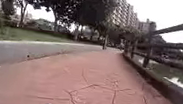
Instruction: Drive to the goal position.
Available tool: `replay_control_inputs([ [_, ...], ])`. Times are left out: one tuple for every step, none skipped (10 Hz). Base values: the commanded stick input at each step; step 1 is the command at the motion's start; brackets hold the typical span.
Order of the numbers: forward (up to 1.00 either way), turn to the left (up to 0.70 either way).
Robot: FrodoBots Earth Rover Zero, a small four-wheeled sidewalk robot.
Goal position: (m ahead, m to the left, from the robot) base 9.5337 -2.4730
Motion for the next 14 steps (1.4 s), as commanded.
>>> replay_control_inputs([
  [1.0, 0.0],
  [1.0, -0.02],
  [1.0, -0.04],
  [1.0, -0.24],
  [1.0, -0.39],
  [1.0, -0.38],
  [1.0, -0.35],
  [1.0, -0.17],
  [1.0, -0.01],
  [1.0, 0.0],
  [1.0, 0.0],
  [1.0, 0.0],
  [1.0, 0.0],
  [1.0, 0.0],
])
